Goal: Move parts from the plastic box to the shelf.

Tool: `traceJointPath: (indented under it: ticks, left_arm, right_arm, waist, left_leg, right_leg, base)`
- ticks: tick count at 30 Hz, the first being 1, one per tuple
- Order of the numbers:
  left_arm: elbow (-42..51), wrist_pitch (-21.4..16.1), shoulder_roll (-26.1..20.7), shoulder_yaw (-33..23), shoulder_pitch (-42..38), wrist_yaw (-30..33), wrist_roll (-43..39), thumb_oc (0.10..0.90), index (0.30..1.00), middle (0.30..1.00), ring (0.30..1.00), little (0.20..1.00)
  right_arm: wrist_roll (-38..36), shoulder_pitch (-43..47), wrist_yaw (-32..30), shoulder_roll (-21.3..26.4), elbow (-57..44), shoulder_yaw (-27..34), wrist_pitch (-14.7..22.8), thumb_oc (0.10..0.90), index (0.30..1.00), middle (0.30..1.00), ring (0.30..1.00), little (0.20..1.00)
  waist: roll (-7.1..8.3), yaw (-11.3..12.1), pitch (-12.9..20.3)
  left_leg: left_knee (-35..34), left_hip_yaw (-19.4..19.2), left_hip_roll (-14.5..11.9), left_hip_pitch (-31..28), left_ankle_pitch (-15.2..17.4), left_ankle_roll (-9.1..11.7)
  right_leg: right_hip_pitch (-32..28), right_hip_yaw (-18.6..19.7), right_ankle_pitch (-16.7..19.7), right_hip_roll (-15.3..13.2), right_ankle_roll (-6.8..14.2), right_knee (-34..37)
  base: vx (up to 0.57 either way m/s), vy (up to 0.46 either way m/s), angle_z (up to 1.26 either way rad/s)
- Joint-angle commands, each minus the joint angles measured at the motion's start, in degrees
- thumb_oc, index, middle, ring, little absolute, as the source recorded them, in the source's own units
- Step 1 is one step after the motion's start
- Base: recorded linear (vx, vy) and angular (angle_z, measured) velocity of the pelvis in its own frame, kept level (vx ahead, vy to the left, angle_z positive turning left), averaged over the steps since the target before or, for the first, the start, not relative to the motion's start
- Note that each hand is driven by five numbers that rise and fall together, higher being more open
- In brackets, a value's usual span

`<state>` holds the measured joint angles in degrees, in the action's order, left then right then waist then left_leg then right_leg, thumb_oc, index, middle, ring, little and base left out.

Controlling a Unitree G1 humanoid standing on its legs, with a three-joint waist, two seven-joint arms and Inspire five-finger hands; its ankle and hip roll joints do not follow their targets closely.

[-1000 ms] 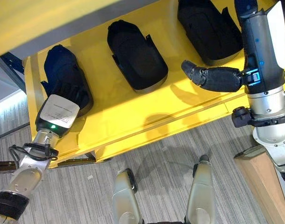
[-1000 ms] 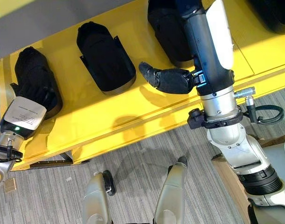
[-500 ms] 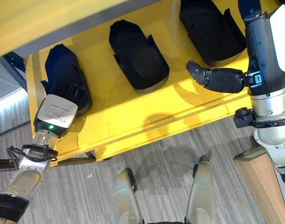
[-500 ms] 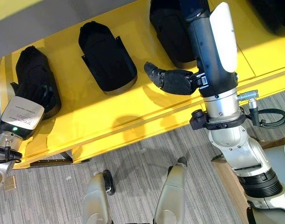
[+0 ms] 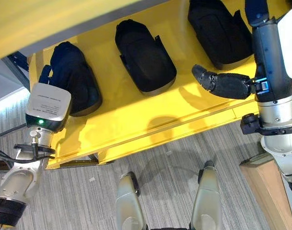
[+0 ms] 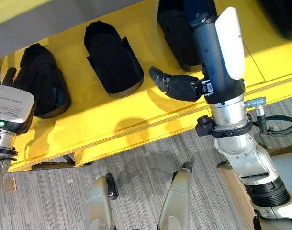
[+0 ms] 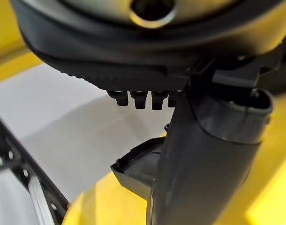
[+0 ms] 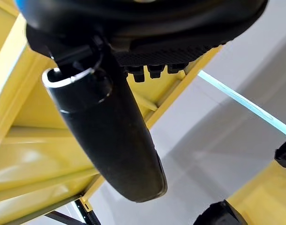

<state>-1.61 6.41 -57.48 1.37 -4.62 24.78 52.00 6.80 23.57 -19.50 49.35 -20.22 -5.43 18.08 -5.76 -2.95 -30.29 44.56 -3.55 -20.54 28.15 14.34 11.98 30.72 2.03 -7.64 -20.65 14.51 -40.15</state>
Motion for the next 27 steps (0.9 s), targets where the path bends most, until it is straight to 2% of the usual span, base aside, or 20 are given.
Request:
traceJointPath:
  ticks: [1, 3, 7, 10, 14, 17, 27]
  left_arm:
    - [3.84, -2.37, -0.52, -8.59, 2.93, 7.02, -5.28, 0.900, 1.000, 1.000, 1.000, 1.000]
    - [5.13, -3.95, 0.87, -9.92, 4.61, 9.60, -5.80, 0.900, 1.000, 1.000, 1.000, 1.000]
    - [5.39, -5.83, 3.88, -11.25, 7.31, 9.30, -8.90, 0.900, 1.000, 1.000, 1.000, 1.000]
    - [7.12, -7.28, 6.44, -11.84, 10.12, 9.15, -7.88, 0.900, 1.000, 1.000, 1.000, 1.000]
    - [8.92, -7.34, 8.46, -12.36, 12.58, 8.78, -6.94, 0.900, 1.000, 1.000, 1.000, 1.000]
    - [9.34, -6.89, 9.13, -12.63, 13.43, 8.75, -7.23, 0.900, 1.000, 1.000, 1.000, 1.000]
    - [10.51, -11.15, 8.96, -11.38, 11.01, 8.83, -6.57, 0.900, 1.000, 1.000, 1.000, 1.000]
  right_arm:
    - [2.04, 0.02, -2.74, -5.13, -6.74, 7.41, 4.31, 0.900, 1.000, 1.000, 1.000, 1.000]
    - [2.55, -0.80, -2.04, -5.41, -7.19, 7.61, 4.24, 0.900, 1.000, 1.000, 1.000, 1.000]
    - [3.18, -2.39, -1.83, -7.17, -7.21, 7.25, 4.67, 0.900, 1.000, 1.000, 1.000, 1.000]
    - [3.67, -3.49, -1.45, -8.08, -7.80, 7.56, 4.98, 0.900, 1.000, 1.000, 1.000, 1.000]
    - [4.00, -4.36, -1.89, -8.51, -8.29, 7.77, 4.26, 0.900, 1.000, 1.000, 1.000, 1.000]
    - [4.30, -4.74, -2.30, -8.85, -8.34, 7.82, 4.29, 0.900, 1.000, 1.000, 1.000, 1.000]
    - [4.19, -4.77, -2.87, -9.00, -8.91, 6.53, 1.88, 0.900, 1.000, 1.000, 1.000, 1.000]
  waist:
    - [3.29, 0.65, 5.69]
    - [3.32, 0.80, 5.92]
    - [3.51, 1.38, 6.67]
    - [3.71, 2.07, 6.94]
    - [3.86, 2.79, 7.46]
    - [4.00, 3.15, 7.87]
    - [4.54, 3.11, 8.63]
  left_leg:
    - [-4.75, -1.23, -0.80, -5.12, 2.48, -3.61]
    - [-4.89, -1.32, -0.68, -5.39, 2.59, -3.67]
    - [-5.76, -1.97, -0.31, -6.73, 2.59, -3.80]
    - [-6.35, -2.21, -0.02, -7.48, 2.55, -4.00]
    - [-6.70, -2.13, 0.46, -8.32, 2.75, -4.26]
    - [-7.05, -2.17, 0.77, -8.81, 2.70, -4.33]
    - [-7.21, -2.25, 0.95, -9.67, 2.88, -4.15]
  right_leg:
    - [-3.00, -0.16, 1.30, -2.66, 0.49, 6.03]
    - [-3.25, -0.31, 1.27, -2.78, 0.49, 6.25]
    - [-4.59, -1.17, 1.60, -3.28, 0.49, 7.30]
    - [-5.68, -1.85, 1.62, -3.59, 0.49, 7.96]
    - [-6.80, -2.40, 1.43, -3.87, 0.49, 8.18]
    - [-7.70, -2.91, 1.42, -4.06, 0.49, 8.65]
    - [-8.89, -3.22, 1.32, -4.20, 0.49, 8.72]
  base:
    - [0.04, -0.016, 0.04]
    - [0.03, -0.012, 0.06]
    - [0.04, -0.013, 0.09]
    - [0.04, -0.012, 0.04]
    - [0.05, -0.016, 0.06]
    - [0.04, -0.011, 0.09]
    - [0.02, -0.007, 0.02]
